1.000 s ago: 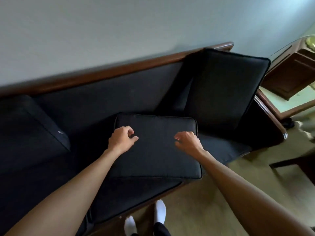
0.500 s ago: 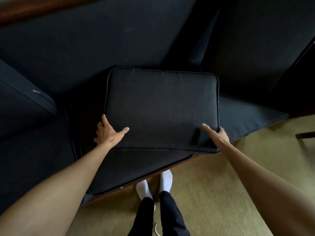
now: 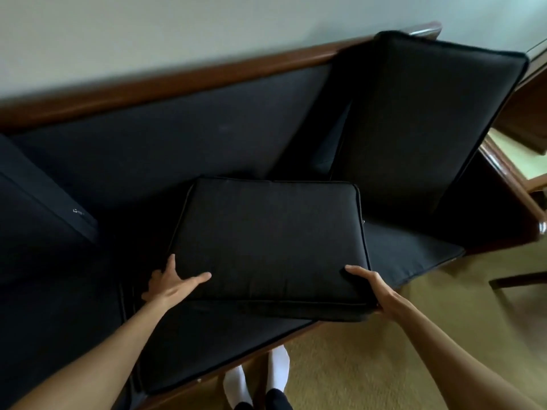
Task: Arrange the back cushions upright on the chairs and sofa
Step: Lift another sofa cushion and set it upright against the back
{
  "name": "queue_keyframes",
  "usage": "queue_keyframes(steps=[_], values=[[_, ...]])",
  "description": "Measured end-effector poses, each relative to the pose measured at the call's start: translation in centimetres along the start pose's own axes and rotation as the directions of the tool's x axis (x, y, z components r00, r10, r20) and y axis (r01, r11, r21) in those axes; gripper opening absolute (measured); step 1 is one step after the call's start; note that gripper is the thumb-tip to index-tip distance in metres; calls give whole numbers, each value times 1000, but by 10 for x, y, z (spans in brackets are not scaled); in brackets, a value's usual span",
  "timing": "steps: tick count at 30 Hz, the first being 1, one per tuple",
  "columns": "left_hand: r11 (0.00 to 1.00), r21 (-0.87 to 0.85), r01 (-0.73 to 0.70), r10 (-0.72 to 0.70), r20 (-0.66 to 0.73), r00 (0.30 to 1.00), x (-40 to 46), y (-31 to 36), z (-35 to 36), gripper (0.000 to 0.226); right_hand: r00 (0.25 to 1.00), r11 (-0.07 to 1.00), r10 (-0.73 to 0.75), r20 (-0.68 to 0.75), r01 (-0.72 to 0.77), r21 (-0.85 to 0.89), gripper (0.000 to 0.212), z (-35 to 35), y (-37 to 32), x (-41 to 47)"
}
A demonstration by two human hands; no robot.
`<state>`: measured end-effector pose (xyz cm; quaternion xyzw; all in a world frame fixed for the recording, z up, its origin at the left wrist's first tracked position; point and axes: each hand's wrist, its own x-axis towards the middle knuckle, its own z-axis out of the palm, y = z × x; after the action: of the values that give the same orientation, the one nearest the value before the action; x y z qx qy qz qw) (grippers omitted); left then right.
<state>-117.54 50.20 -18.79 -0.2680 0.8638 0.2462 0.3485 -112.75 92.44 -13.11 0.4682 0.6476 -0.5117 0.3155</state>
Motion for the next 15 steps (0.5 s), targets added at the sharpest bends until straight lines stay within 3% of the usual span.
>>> queue_keyframes(steps=[1, 3, 5, 7, 8, 12, 15], values=[[998, 18, -59, 59, 9, 998, -14, 5, -6, 120, 1000, 1000, -8, 20, 8, -20, 51, 0, -16, -21], [947, 29, -321, 321, 10, 947, -51, 21, -12, 114, 1000, 997, -16, 21, 18, -72, 47, 0, -48, -56], [767, 102, -633, 635, 21, 772, -95, 38, -11, 112, 999, 992, -28, 24, 31, -119, 52, 5, -82, -93], [592, 284, -754, 784, 11, 620, -128, 49, -8, 122, 999, 987, -35, 31, 40, -154, 63, 11, -110, -127], [567, 351, -745, 806, -49, 590, -136, 54, -10, 128, 998, 984, -41, 38, 47, -170, 70, 15, -124, -142], [657, 372, -655, 753, -287, 592, -143, 66, -22, 140, 997, 979, -63, 45, 71, -193, 87, 31, -161, -185], [681, 255, -686, 718, -415, 559, -142, 73, -24, 116, 991, 960, -127, 50, 136, -243, 102, 48, -182, -207]])
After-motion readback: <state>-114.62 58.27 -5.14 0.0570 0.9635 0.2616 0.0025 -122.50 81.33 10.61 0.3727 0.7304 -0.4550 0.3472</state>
